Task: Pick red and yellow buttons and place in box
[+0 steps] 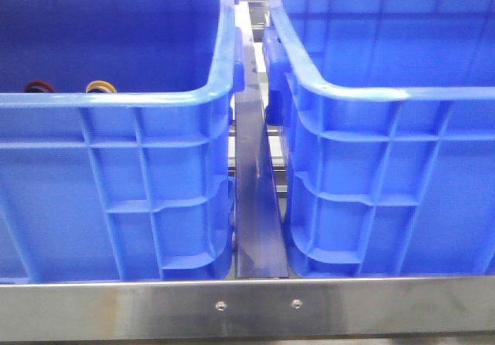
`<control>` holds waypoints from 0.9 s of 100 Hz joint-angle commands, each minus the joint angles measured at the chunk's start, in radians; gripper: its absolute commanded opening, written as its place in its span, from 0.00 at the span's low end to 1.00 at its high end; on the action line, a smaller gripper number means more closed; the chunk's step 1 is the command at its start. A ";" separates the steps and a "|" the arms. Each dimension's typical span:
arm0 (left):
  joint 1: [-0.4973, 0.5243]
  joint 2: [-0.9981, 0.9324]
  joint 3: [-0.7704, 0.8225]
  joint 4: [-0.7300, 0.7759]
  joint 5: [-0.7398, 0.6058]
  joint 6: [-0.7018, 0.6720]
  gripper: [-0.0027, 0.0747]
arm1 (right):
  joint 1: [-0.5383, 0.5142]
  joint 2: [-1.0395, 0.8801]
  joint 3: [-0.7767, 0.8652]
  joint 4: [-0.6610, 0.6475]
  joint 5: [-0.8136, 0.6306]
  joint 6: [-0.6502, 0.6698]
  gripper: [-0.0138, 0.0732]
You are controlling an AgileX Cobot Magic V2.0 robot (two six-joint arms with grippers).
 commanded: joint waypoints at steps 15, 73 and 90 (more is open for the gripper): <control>-0.008 -0.030 0.019 -0.005 -0.087 -0.009 0.01 | 0.003 -0.021 0.005 -0.012 -0.075 -0.003 0.04; -0.008 -0.009 -0.202 -0.005 0.044 -0.009 0.01 | 0.003 -0.021 0.005 -0.012 -0.075 -0.003 0.04; -0.008 0.101 -0.335 0.018 0.207 -0.009 0.01 | 0.003 -0.021 0.005 -0.012 -0.075 -0.003 0.04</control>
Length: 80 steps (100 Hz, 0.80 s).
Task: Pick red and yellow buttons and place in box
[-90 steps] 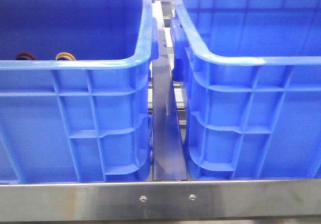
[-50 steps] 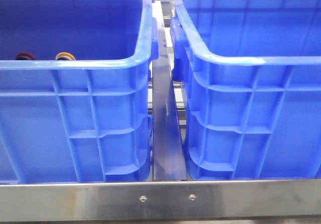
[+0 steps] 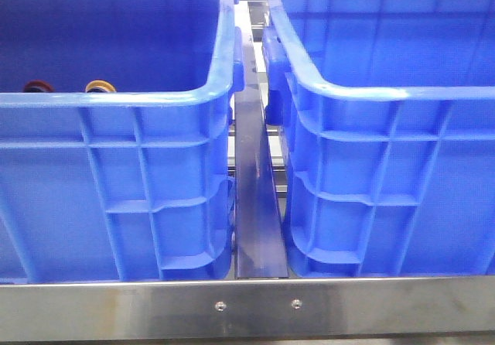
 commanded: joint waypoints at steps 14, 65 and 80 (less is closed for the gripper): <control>-0.008 0.219 -0.195 0.008 0.096 -0.009 0.01 | 0.003 -0.021 0.005 -0.012 -0.075 -0.003 0.04; -0.008 0.865 -0.585 0.003 0.266 -0.004 0.35 | 0.003 -0.021 0.005 -0.012 -0.075 -0.003 0.04; -0.032 1.033 -0.697 0.002 0.318 -0.001 0.62 | 0.003 -0.021 0.005 -0.012 -0.075 -0.003 0.04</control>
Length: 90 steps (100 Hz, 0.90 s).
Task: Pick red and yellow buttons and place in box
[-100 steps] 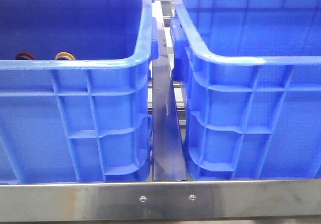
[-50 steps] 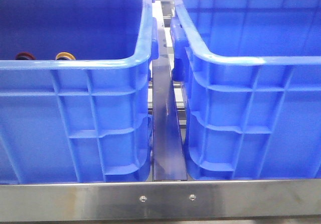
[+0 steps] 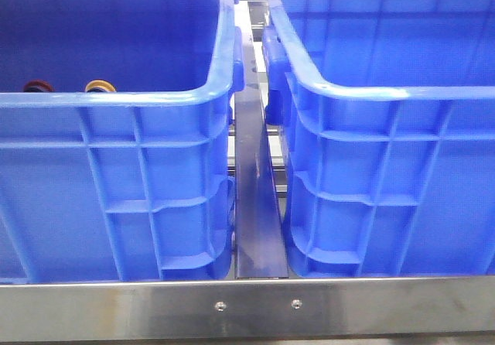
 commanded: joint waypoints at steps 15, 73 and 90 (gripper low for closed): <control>-0.060 0.220 -0.187 -0.005 0.030 -0.001 0.65 | 0.003 -0.021 0.005 -0.012 -0.075 -0.003 0.04; -0.067 0.644 -0.531 -0.053 0.280 -0.001 0.65 | 0.003 -0.021 0.005 -0.012 -0.075 -0.003 0.04; -0.067 0.700 -0.544 -0.056 0.238 -0.001 0.65 | 0.003 -0.021 0.005 -0.012 -0.075 -0.003 0.04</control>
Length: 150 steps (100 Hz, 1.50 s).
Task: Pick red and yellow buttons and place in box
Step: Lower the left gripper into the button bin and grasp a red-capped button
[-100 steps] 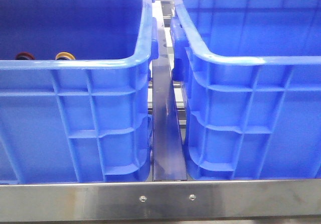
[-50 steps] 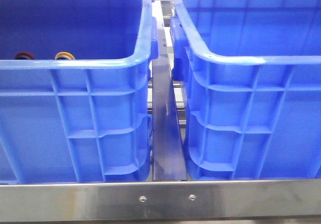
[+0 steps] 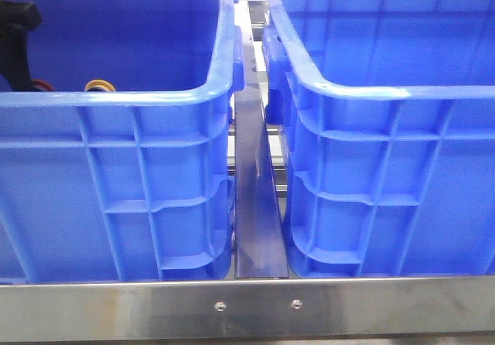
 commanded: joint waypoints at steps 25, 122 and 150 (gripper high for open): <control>-0.006 0.023 -0.036 -0.037 -0.133 -0.002 0.64 | 0.003 -0.021 0.004 -0.012 -0.075 -0.003 0.04; -0.006 -0.010 -0.036 -0.038 -0.157 -0.002 0.15 | 0.003 -0.021 0.004 -0.012 -0.075 -0.003 0.04; -0.008 -0.151 0.068 -0.040 -0.222 -0.002 0.15 | 0.003 -0.021 0.004 -0.012 -0.075 -0.003 0.04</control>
